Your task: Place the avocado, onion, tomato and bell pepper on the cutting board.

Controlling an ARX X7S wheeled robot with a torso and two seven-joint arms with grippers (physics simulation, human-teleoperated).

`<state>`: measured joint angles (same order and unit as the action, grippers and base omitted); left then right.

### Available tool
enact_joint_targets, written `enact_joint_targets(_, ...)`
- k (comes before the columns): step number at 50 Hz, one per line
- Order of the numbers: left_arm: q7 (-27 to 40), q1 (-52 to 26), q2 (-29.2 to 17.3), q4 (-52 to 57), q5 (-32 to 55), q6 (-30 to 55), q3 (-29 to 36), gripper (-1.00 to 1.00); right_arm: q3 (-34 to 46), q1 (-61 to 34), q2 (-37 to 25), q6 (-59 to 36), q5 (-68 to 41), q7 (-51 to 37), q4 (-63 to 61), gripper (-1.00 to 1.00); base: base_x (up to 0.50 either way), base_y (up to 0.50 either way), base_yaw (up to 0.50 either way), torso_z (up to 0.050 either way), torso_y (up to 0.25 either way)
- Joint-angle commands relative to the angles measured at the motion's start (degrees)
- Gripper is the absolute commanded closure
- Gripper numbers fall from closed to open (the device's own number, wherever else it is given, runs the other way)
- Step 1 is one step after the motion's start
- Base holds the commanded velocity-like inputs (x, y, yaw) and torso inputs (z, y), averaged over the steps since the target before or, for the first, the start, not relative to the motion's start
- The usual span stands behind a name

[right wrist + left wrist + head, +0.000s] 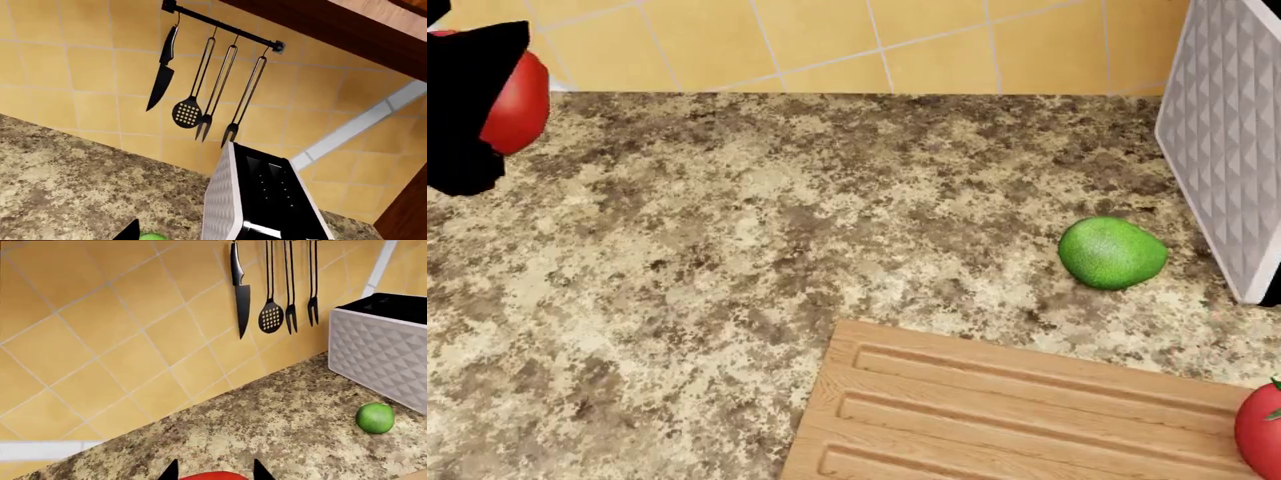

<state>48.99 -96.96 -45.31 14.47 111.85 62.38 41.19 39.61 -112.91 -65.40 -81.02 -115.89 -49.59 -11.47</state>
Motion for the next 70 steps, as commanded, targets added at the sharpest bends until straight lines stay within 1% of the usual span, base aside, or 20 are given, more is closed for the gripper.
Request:
enact_joint_targets(1,-3.0,0.3,4.4,-4.0,3.1,1.7,3.1,1.00,-0.1,-3.5,2.6,-0.6,2.5,-1.0,1.7,-1.00,0.00,0.00,0.00,0.000,0.000)
enact_joint_targets(9,-6.5,-1.7,11.2,-8.6,0.1,4.2,6.5,1.00,-0.7,-3.3,2.6,0.0,6.0,0.2,1.6,-1.00,0.00,0.00,0.00,0.000,0.000)
enact_joint_targets(10,-6.5,-1.8,11.5,-8.7,-0.1,4.1,6.6,1.00,-0.7,-3.3,2.6,0.0,6.1,0.3,1.5,-1.00,0.00,0.00,0.00,0.000,0.000)
enact_joint_targets(13,-7.7,-1.1,14.3,-10.2,-1.1,3.7,7.6,1.00,-0.9,-2.4,2.4,0.6,6.5,0.9,0.9,-1.00,0.00,0.00,0.00,0.000,0.000)
enact_joint_targets(17,-10.5,-0.6,17.1,-12.9,-4.0,4.1,9.2,1.00,-0.6,-3.7,2.8,-0.2,6.6,1.0,1.7,-1.00,0.00,0.00,0.00,0.000,0.003)
enact_joint_targets(22,-13.7,-0.5,20.4,-13.8,-6.4,4.8,10.8,1.00,-0.5,-4.6,3.3,-0.5,7.8,1.2,2.4,-1.00,0.00,0.00,0.00,0.000,0.000)
enact_joint_targets(23,-14.3,-0.7,20.9,-13.9,-7.3,4.7,11.0,1.00,-0.5,-4.7,3.4,-0.5,7.9,1.3,2.5,-1.00,0.00,0.00,0.00,0.000,0.000)
enact_joint_targets(24,-15.8,-0.9,21.7,-13.6,-10.0,4.6,11.5,1.00,-0.5,-4.7,3.4,-0.5,8.1,1.4,2.6,-1.00,0.00,0.00,0.00,0.000,0.000)
enact_joint_targets(26,-16.9,-0.4,23.6,-14.7,-11.1,4.3,12.4,1.00,-0.4,-4.4,3.5,-0.3,8.2,1.6,2.4,-1.00,0.00,0.00,0.00,0.000,0.000)
enact_joint_targets(34,-18.7,1.4,29.6,-15.1,-12.2,3.4,14.7,1.00,-0.3,-3.9,3.0,0.2,8.8,2.0,2.3,-1.00,0.00,0.00,0.00,0.000,0.000)
enact_joint_targets(38,-19.5,2.1,31.6,-15.9,-12.8,2.7,15.3,1.00,0.2,-4.6,3.4,-0.1,8.2,1.3,2.7,-1.00,0.00,0.00,0.00,0.000,0.000)
enact_joint_targets(45,-19.9,3.4,33.7,-15.9,-13.8,1.6,16.3,1.00,0.8,-4.8,3.9,0.1,7.3,0.3,2.5,-1.00,0.00,0.00,0.00,0.000,0.000)
enact_joint_targets(52,-22.4,3.7,36.5,-16.4,-19.3,-1.1,17.6,1.00,0.8,-3.7,3.6,1.2,7.3,0.5,1.8,-1.00,0.00,0.00,0.00,0.000,0.001)
enact_joint_targets(59,-24.4,4.8,38.8,-17.1,-22.0,-3.6,18.4,1.00,0.6,-3.1,2.8,1.9,7.4,0.6,1.3,-1.00,0.00,0.00,0.00,0.000,0.000)
enact_joint_targets(62,-25.3,5.9,39.9,-17.2,-23.4,-5.4,18.7,1.00,0.7,-3.0,2.7,2.0,7.3,0.6,1.1,-1.00,0.00,0.00,0.00,0.000,0.000)
enact_joint_targets(64,-26.8,6.8,40.7,-17.8,-26.1,-7.1,19.6,1.00,0.7,-3.3,2.7,2.0,7.3,0.6,1.2,-1.00,0.00,0.00,0.00,0.000,0.000)
enact_joint_targets(70,-29.7,8.9,41.8,-18.1,-30.6,-11.6,20.8,1.00,0.7,-3.2,2.3,2.2,7.3,0.8,0.9,-1.00,0.00,0.00,0.00,0.000,0.000)
